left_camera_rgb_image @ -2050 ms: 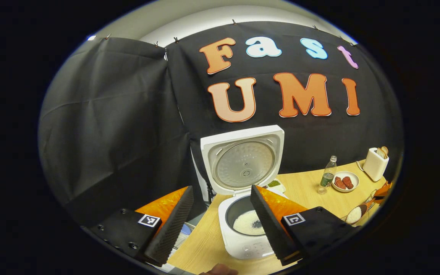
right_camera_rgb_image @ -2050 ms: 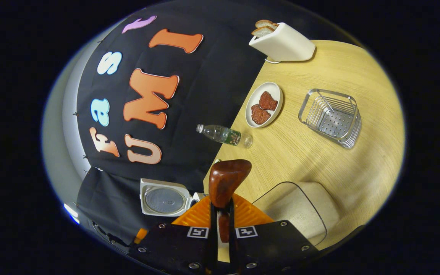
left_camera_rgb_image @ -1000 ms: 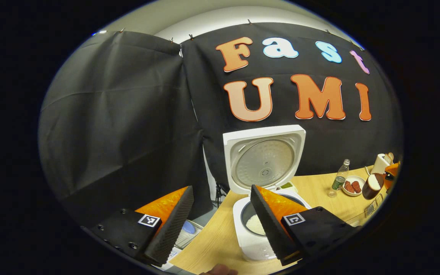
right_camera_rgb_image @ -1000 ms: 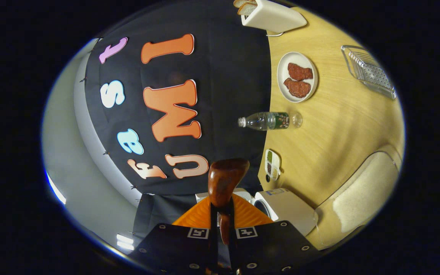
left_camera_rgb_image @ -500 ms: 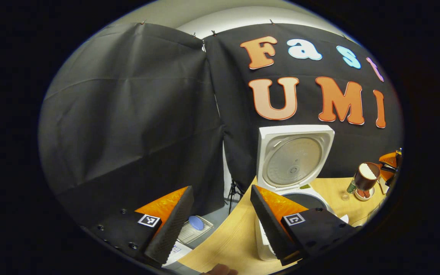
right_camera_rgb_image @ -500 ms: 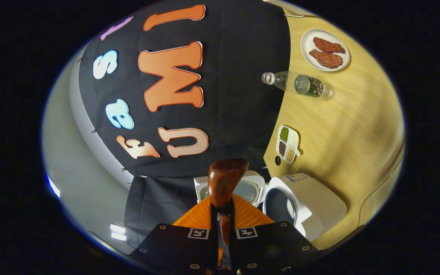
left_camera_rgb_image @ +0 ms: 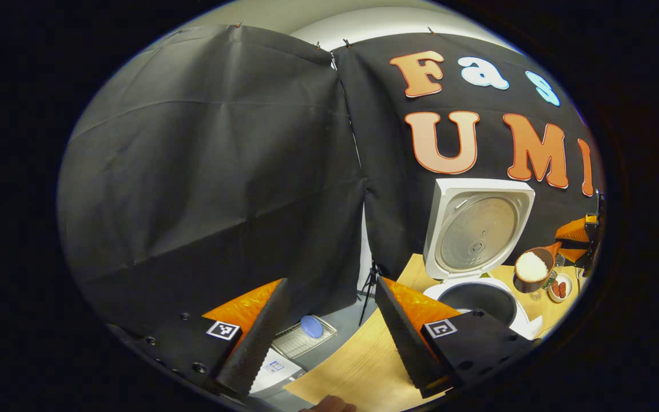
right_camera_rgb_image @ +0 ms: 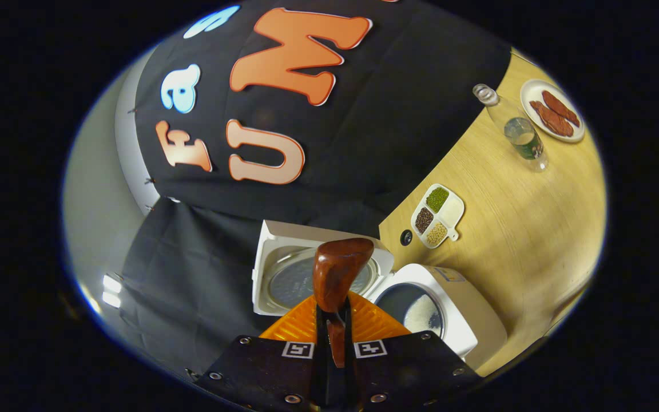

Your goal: Close the left gripper, press the button to open the rice cooker; take a wooden spoon from the chopstick holder with the right hand, scoop a spoonful of rice and pour it into the rice cooker, then put the wooden spoon back into the chopstick holder.

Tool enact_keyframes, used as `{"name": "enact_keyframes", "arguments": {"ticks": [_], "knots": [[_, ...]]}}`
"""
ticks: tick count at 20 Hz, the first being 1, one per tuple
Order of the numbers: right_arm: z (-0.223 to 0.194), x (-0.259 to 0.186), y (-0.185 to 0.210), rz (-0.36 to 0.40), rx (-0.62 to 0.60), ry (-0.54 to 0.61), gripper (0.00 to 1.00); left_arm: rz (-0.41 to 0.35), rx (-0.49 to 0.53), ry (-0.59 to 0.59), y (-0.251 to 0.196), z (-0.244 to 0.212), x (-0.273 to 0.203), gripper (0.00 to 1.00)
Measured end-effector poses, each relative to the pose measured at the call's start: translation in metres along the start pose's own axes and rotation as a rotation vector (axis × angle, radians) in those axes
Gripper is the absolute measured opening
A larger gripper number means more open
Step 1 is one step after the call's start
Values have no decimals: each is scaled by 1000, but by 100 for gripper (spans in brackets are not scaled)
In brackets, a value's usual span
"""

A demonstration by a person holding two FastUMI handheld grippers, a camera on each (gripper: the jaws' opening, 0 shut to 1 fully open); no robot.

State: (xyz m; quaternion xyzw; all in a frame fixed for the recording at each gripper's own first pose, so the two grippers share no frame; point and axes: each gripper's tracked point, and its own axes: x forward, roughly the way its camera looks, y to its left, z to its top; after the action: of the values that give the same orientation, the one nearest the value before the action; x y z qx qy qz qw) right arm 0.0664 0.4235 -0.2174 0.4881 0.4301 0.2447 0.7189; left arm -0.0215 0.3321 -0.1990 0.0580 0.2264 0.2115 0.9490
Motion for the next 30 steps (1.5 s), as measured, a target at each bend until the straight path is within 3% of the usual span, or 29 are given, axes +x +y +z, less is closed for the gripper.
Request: {"name": "enact_keyframes", "arguments": {"ticks": [5, 9, 30], "knots": [[-5, 25, -2, -106, -246, 4, 11, 26, -6, 11, 11, -4, 2, 100], [-7, 33, 2, -137, -371, 8, 11, 37, -8, 14, 13, -6, 2, 99], [-12, 30, 50, -144, -872, -62, 11, 49, 2, 12, 17, -9, -9, 100]]}}
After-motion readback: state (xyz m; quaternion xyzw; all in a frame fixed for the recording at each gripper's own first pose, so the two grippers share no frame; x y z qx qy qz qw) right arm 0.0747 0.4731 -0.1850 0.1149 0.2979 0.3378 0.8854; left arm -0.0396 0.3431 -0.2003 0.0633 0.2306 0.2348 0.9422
